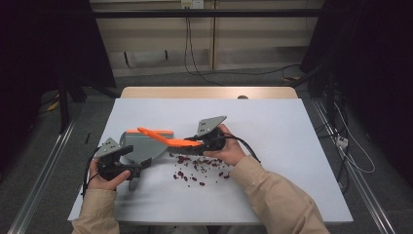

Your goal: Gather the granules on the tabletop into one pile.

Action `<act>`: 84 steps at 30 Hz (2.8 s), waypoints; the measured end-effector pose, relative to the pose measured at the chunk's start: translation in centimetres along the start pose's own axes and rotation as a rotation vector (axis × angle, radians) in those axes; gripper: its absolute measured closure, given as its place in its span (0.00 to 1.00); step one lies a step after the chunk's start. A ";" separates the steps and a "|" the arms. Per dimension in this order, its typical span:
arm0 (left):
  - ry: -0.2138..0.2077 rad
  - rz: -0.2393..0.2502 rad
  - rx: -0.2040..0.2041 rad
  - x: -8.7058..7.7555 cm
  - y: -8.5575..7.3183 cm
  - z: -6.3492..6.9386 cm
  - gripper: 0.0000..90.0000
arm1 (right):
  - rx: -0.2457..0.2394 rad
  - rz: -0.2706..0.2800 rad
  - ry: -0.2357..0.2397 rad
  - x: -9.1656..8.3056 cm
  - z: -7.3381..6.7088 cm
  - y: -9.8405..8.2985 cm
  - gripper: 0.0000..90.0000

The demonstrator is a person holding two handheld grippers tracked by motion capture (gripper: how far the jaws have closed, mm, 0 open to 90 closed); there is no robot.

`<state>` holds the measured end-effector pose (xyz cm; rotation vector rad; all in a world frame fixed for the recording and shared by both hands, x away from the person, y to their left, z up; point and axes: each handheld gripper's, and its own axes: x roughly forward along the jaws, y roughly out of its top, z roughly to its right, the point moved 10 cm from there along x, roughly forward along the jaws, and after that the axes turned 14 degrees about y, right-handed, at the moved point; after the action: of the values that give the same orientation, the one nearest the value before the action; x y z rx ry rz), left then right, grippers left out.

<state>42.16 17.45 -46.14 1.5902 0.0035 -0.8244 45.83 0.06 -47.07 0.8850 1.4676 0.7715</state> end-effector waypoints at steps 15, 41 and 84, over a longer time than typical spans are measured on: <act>0.001 0.008 0.004 -0.2 0.2 0.0 0.08 | 0.006 -0.090 0.039 -0.2 -1.6 -1.8 0.78; 0.000 0.006 0.006 -0.1 0.2 0.0 0.08 | 0.053 -0.012 -0.108 -4.2 3.0 -2.6 0.78; -0.015 0.013 0.012 -0.1 0.5 0.7 0.08 | 0.309 0.026 -0.341 -13.0 0.3 -8.5 0.78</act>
<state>41.99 16.81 -45.62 1.5936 -0.0231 -0.8277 45.58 -15.48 -48.08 1.2068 1.2882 0.3894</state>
